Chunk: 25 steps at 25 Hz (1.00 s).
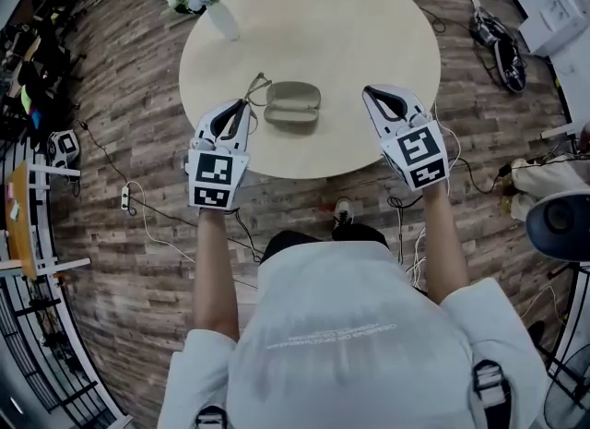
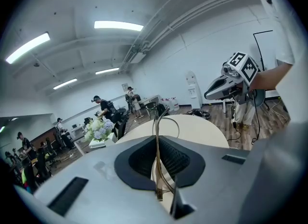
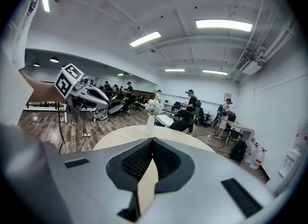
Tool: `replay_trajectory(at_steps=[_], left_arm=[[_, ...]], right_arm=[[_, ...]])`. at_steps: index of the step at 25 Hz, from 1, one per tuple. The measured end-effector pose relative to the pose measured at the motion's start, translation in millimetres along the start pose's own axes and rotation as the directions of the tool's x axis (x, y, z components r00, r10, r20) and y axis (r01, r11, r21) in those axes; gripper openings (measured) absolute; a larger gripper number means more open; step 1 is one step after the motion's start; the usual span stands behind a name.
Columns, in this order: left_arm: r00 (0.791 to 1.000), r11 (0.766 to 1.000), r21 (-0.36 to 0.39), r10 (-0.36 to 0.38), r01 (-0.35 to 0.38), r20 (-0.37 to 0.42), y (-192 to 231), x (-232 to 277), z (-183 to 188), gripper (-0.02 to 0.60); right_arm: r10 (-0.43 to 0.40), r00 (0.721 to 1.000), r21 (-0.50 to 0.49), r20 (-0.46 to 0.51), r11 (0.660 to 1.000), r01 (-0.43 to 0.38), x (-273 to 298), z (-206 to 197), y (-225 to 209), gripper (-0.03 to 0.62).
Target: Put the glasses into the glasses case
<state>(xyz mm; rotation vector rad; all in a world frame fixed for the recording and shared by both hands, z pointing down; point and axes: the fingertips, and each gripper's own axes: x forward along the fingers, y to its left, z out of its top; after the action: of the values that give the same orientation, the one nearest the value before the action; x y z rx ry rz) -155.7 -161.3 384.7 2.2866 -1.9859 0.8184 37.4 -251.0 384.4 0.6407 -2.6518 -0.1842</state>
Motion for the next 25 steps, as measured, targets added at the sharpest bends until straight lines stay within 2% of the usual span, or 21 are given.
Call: replay_trajectory(at_steps=[4, 8, 14, 20, 25], left_arm=[[0.999, 0.999, 0.022, -0.045, 0.046, -0.031, 9, 24, -15, 0.025], [0.992, 0.992, 0.048, -0.116, 0.118, -0.040, 20, 46, -30, 0.025], [0.963, 0.960, 0.089, -0.260, 0.266, -0.079, 26, 84, -61, 0.025], [0.906, 0.897, 0.148, -0.396, 0.417, -0.148, 13, 123, -96, 0.025], [0.849, 0.824, 0.216, -0.486, 0.524, -0.206, -12, 150, -121, 0.025]], right_arm=[[0.010, 0.999, 0.042, -0.041, 0.999, -0.009, 23, -14, 3, 0.000], [-0.032, 0.996, 0.059, -0.081, 0.998, 0.037, 41, -24, 6, 0.000], [-0.121, 0.982, 0.101, -0.147, 0.986, 0.136, 60, -33, 7, 0.000], [-0.162, 0.962, 0.134, -0.220, 0.972, 0.195, 75, -47, 15, 0.000], [-0.156, 0.951, 0.160, -0.268, 0.966, 0.204, 86, -65, 21, 0.000]])
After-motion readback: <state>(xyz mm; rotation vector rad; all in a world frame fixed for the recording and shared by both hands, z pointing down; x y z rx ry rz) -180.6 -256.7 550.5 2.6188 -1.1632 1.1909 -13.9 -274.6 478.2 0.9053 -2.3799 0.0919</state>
